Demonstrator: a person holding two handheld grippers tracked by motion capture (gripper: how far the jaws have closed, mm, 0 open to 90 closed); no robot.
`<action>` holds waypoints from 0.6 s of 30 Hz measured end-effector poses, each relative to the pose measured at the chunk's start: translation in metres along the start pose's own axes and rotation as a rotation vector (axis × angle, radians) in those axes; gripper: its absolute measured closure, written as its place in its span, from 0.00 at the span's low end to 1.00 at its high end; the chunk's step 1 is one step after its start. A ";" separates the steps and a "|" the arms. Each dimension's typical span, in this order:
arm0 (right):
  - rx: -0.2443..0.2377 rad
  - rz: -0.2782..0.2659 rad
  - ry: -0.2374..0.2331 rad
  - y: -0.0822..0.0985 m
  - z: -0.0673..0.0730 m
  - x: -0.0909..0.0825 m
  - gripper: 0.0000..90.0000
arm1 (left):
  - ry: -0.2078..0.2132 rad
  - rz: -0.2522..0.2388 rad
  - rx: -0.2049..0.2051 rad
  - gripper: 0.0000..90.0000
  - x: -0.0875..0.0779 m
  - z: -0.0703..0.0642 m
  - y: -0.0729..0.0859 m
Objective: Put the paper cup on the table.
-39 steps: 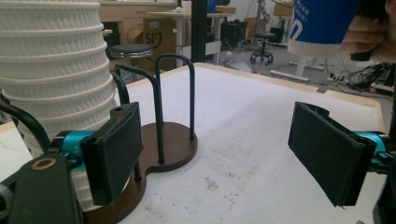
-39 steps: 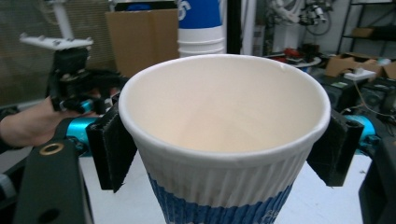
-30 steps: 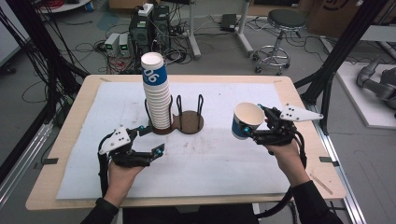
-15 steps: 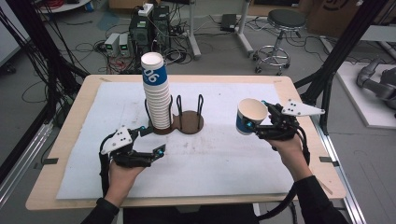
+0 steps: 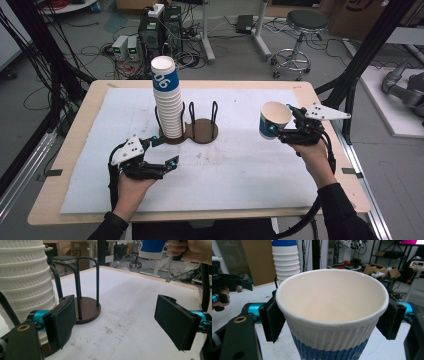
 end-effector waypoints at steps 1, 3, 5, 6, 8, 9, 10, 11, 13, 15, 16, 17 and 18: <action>-0.006 -0.001 0.002 0.000 -0.001 0.000 0.24 | -0.003 -0.001 0.001 0.20 0.000 0.000 0.000; -0.013 -0.003 0.004 0.001 -0.002 0.001 0.24 | -0.002 0.000 0.002 0.20 0.000 0.000 0.000; -0.016 -0.002 0.005 0.001 -0.004 0.002 0.24 | -0.006 0.002 0.003 0.20 0.000 0.000 0.001; -0.012 0.000 0.006 0.002 -0.004 0.002 0.24 | -0.007 0.005 0.004 0.20 0.000 0.000 0.001; -0.019 0.001 0.003 0.003 -0.006 0.003 0.24 | -0.005 0.005 0.005 0.20 0.000 0.000 0.001; -0.018 0.003 0.006 0.004 -0.006 0.004 0.24 | -0.007 0.003 0.005 0.20 0.000 0.000 0.001; -0.017 0.006 0.002 0.005 -0.006 0.004 0.24 | -0.007 0.003 0.004 0.20 0.000 0.000 0.001; -0.014 0.010 0.003 0.006 -0.007 0.005 0.24 | -0.007 0.002 0.002 0.20 0.000 0.000 0.001; -0.020 0.013 0.006 0.008 -0.009 0.006 0.24 | -0.007 0.005 0.004 0.20 -0.001 0.000 0.001; -0.020 0.015 0.005 0.011 -0.011 0.006 0.24 | -0.002 0.005 0.004 0.20 0.000 -0.001 0.002; -0.023 0.028 0.003 0.013 -0.012 0.007 0.24 | -0.002 0.007 0.005 0.20 0.000 -0.001 0.002; -0.026 0.029 0.010 0.015 -0.013 0.007 0.24 | -0.002 0.008 0.007 0.20 0.000 -0.001 0.002; -0.027 0.023 0.018 0.018 -0.014 0.007 0.24 | -0.003 0.006 0.006 0.20 0.000 -0.001 0.002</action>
Point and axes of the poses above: each handheld gripper's, and its own axes: x roughly forward along the jaws, y roughly out of its underside, z roughly to its left, the point moved 8 cm from there along x, roughly forward along the jaws, and after that the axes turned 3 degrees about -x, right-handed, at the moved point
